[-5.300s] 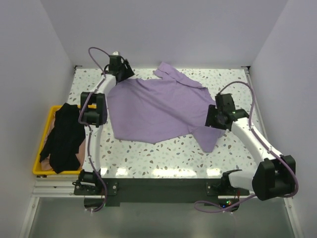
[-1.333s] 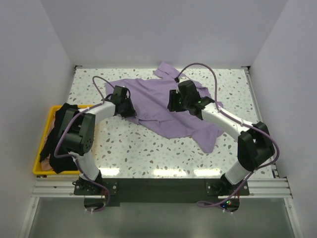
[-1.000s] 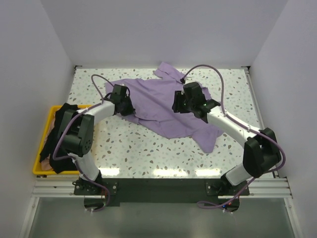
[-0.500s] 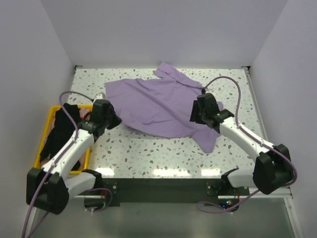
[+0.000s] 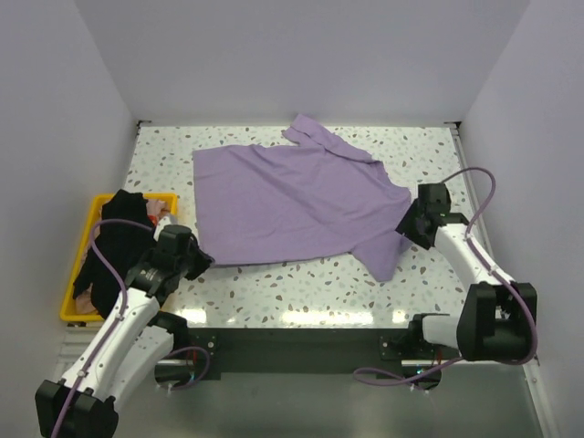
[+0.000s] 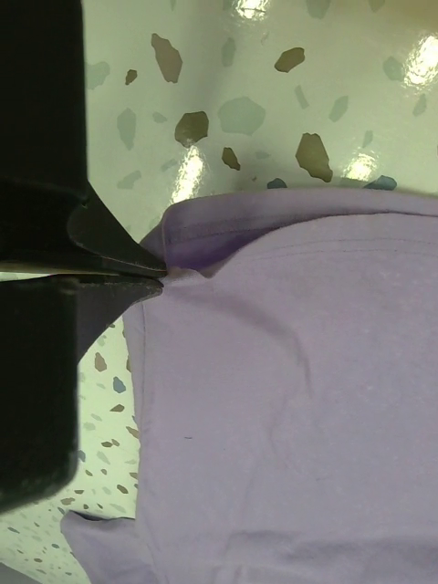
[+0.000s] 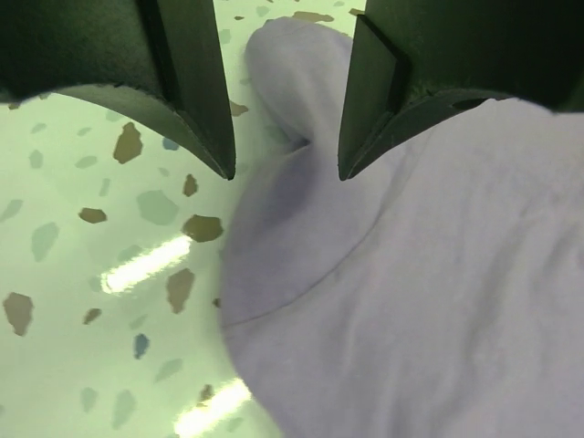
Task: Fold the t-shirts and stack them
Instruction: Flatten the tshirt out
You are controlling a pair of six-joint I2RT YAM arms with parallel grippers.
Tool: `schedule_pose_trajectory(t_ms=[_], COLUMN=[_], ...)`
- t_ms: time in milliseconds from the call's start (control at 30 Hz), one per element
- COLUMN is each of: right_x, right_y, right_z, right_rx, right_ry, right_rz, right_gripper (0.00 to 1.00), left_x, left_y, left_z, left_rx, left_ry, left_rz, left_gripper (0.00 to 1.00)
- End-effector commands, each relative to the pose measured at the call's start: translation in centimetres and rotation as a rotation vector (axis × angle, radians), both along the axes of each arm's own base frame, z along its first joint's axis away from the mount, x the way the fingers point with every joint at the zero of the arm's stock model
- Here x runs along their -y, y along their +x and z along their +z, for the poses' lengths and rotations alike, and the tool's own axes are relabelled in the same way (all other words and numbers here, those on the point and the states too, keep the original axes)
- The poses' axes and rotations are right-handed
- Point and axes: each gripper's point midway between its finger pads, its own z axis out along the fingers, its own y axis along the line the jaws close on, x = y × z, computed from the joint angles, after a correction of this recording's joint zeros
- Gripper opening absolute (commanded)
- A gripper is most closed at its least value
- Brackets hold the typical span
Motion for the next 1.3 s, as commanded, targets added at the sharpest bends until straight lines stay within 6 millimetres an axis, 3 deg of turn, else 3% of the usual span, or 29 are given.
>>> schedule_pose_trajectory(t_ms=[0,133,467,733,767,867,933,1000,1067,1200,1233,1267], right_x=[2.6,3.9,5.3,5.0,5.0,4.5,4.2,4.2,3.7,2.7,2.3,2.2], right_y=[-0.7,-0.1,5.1,6.4,6.6,6.8,6.3,6.3,6.4,6.8,6.4,6.8], right_z=[-0.2,-1.6,-4.7,-5.6,-5.8,-6.4,-6.6,-6.1,-4.3,1.1,2.3,5.2], right_rx=[0.001,-0.008,0.005,0.031,0.030,0.017,0.001,0.004,0.031,0.135,0.143,0.210], right_ry=[0.027,0.087,0.137,0.164,0.168,0.195,0.205,0.205,0.227,0.268,0.282,0.280], right_rz=[-0.097,-0.169,-0.222,-0.227,-0.226,-0.204,-0.200,-0.197,-0.175,-0.125,-0.113,-0.100], right_gripper=[0.54,0.56,0.56,0.55,0.53,0.33,0.26,0.10,0.00,0.00,0.00,0.00], left_x=[0.3,0.4,0.2,0.2,0.3,0.4,0.5,0.4,0.5,0.1,0.1,-0.2], left_y=[-0.2,0.5,1.5,2.0,2.1,2.3,2.6,2.8,3.4,4.7,5.3,5.7], left_z=[0.1,1.3,2.6,3.4,3.5,3.5,3.8,4.1,5.1,7.1,8.5,9.3], left_rx=[-0.009,0.022,0.065,0.086,0.090,0.089,0.098,0.104,0.126,0.167,0.194,0.213], left_ry=[-0.014,0.001,0.057,0.063,0.061,0.055,0.053,0.060,0.064,0.106,0.110,0.119], left_rz=[-0.008,-0.035,-0.077,-0.085,-0.084,-0.087,-0.084,-0.082,-0.083,-0.082,-0.076,-0.065], left_gripper=[0.00,0.00,0.00,0.00,0.00,0.00,0.00,0.00,0.00,0.00,0.00,0.00])
